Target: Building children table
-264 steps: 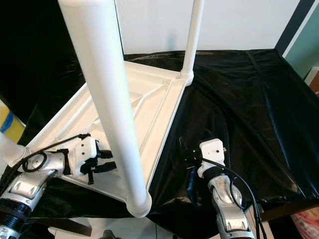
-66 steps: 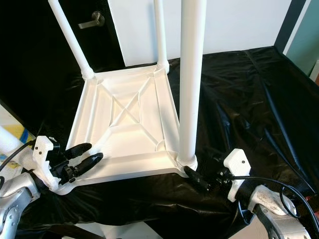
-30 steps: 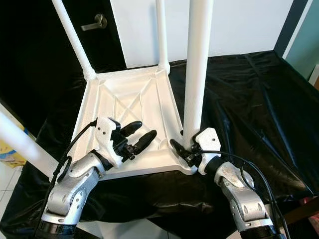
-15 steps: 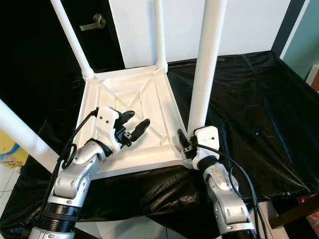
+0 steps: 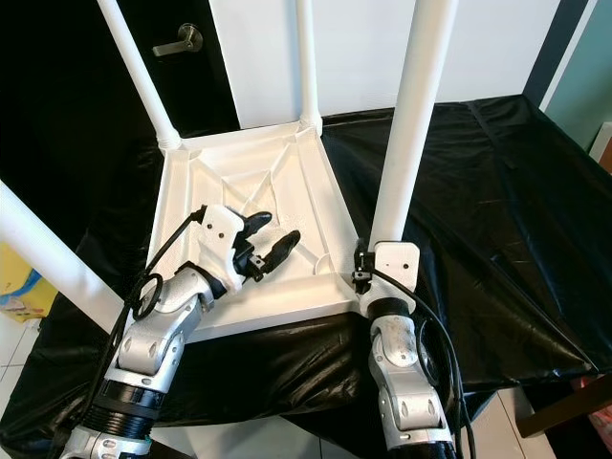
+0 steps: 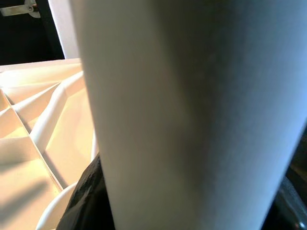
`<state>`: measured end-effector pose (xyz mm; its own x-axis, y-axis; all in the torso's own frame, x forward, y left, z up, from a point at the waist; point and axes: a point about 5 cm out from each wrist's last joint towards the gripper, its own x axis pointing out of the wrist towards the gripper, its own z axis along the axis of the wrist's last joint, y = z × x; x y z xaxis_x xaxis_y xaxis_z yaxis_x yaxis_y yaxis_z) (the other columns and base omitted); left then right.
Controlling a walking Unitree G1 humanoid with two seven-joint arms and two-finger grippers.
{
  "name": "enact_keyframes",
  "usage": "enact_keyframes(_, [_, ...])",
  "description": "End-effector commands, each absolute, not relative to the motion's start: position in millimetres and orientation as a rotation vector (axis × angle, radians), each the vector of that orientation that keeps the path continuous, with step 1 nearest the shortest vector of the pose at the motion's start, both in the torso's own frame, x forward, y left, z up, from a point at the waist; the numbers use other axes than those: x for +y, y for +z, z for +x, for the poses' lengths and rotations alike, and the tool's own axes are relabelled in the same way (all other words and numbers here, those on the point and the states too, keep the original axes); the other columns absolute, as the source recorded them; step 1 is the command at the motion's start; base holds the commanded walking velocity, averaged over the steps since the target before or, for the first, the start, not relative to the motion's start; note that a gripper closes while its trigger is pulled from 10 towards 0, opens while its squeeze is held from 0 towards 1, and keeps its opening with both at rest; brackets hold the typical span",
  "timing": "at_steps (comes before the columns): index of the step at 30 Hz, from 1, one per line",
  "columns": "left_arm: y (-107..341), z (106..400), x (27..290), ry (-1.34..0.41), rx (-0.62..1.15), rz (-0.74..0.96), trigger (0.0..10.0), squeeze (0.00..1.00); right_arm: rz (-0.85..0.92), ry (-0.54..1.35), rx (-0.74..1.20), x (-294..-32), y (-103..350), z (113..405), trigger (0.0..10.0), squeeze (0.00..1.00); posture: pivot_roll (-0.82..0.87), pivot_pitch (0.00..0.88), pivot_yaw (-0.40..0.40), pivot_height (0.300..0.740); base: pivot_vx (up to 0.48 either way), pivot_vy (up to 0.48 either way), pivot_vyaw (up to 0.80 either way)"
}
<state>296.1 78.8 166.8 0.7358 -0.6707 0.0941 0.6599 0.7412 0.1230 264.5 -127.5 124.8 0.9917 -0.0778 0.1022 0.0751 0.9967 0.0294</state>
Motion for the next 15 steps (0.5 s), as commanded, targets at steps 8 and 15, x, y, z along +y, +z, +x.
enact_keyframes(8, [165.0, 306.2, 82.2, -0.649, -0.139, 0.095, 10.0, 0.00, 0.015, -0.079, -0.081, -124.8, 119.0, 258.9, 10.0, 1.00, -0.20, 0.057, 0.086, 0.740, 0.000, 0.000, 0.00])
enact_keyframes(15, [162.9, 305.8, 83.6, -0.648, -0.145, 0.094, 10.0, 0.00, 0.029, -0.028, -0.124, -132.5, 126.5, 257.3, 10.0, 1.00, -0.21, 0.053, 0.069, 0.740, 0.000, 0.000, 0.00])
